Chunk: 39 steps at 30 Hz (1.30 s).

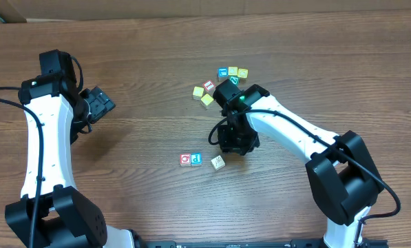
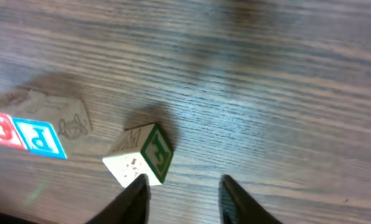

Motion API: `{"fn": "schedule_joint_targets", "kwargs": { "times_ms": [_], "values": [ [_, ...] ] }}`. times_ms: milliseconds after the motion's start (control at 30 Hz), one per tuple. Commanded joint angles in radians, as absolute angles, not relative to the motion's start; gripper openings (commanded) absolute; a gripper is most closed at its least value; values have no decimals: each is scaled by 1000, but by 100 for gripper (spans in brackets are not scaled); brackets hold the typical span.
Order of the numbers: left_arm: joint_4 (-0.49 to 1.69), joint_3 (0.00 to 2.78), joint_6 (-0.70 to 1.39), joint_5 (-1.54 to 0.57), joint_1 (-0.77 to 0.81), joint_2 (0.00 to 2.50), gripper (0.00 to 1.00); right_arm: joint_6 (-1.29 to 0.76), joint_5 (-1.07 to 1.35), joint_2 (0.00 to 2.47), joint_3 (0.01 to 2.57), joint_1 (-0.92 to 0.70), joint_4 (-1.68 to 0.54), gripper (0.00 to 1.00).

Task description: Flip 4 blocks

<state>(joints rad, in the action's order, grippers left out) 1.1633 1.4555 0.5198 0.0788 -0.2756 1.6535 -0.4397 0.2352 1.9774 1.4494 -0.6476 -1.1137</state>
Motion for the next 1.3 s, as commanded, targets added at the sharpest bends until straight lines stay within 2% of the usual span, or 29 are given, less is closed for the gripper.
{"fn": "schedule_joint_targets", "kwargs": {
  "times_ms": [0,33,100,467,800,1267],
  "values": [
    [1163,1461,505,78,-275,1655,100,-451,237,1941,1402,-657,-1096,20],
    [1163,1461,505,78,-275,1655,100,-466,237,1942,1382,-657,-1083,15],
    [1163,1461,505,78,-275,1655,100,-493,237,1942,1347,-657,-1055,14],
    [1163,1461,505,78,-275,1655,100,-503,363,1942,1314,-667,-1018,14],
    [1163,1461,505,78,-275,1655,100,-690,369,1942,1314,-674,-998,13],
    [1163,1461,505,78,-275,1655,100,-693,395,1941,1314,-674,-905,13]
  ]
}}
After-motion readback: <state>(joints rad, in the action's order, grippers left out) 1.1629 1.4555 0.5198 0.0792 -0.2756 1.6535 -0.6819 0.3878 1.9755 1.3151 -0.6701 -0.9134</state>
